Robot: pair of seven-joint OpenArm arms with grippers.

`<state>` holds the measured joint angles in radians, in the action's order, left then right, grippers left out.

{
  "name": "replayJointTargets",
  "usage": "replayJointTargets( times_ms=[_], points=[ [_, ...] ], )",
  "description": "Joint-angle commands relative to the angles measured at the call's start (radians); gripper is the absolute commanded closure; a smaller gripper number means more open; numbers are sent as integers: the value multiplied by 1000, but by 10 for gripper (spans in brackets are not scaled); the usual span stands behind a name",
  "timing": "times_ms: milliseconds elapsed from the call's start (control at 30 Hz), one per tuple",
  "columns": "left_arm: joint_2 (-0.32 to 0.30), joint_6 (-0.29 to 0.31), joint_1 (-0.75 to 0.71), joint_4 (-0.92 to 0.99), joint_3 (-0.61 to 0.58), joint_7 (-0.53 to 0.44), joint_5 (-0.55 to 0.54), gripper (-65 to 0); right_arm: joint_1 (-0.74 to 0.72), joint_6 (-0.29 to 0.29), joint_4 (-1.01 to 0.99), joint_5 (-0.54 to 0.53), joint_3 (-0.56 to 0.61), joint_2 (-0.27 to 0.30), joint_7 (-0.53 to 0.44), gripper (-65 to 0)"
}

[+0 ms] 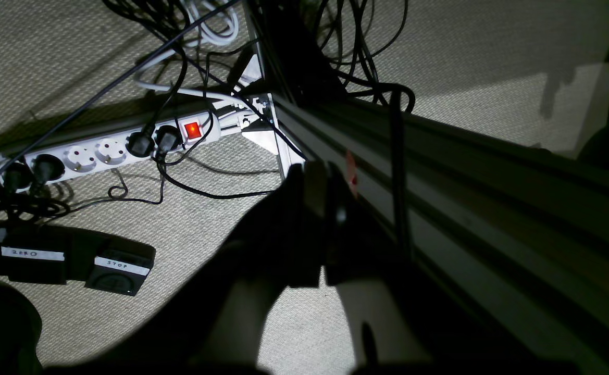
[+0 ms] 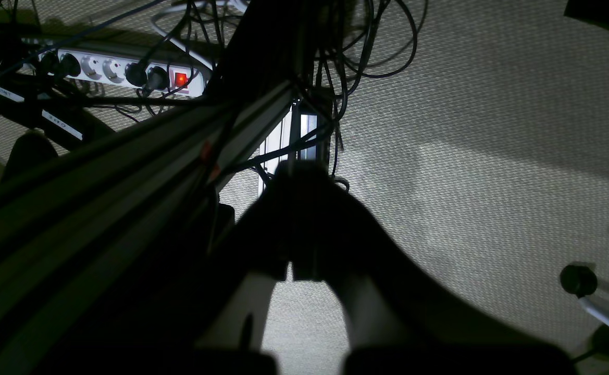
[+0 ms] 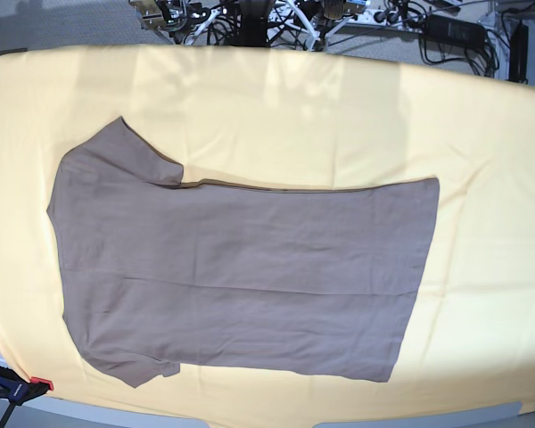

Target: Fold the T-shirt properly

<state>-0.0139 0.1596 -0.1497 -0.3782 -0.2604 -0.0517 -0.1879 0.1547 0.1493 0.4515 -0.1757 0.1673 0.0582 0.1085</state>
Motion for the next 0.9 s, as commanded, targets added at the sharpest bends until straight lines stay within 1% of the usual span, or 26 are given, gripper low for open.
replayJointTargets(
  times_ms=[0,400,433,467,567,600,667,800,867],
  points=[
    [17,-11,-2,-6,1,0,-4,0,0,8,10,-3,-2,3,-10,0],
    [16,-11,-2,-14,1,2,-4,0,0,62,21,-2,-2,3,-9,0],
    [16,-11,-3,-17,1,19,-4,0,0,62,23,-2,-2,3,1,0],
    [16,-11,-3,-24,1,53,-4,0,0,61,26,-2,-2,3,33,0],
    [13,-11,-19,-69,1,179,-4,0,4,66,26,3,-2,6,156,0],
    [13,-11,-34,-95,1,214,-3,0,10,83,26,19,-2,10,183,0],
    [10,-11,-78,-158,1,257,8,0,38,135,37,63,-2,12,192,0],
    [-21,-11,-201,-305,0,267,42,0,141,238,138,72,-2,51,192,0],
    [-42,-11,-265,-387,-1,272,41,0,204,270,216,72,-2,76,203,0]
  ],
)
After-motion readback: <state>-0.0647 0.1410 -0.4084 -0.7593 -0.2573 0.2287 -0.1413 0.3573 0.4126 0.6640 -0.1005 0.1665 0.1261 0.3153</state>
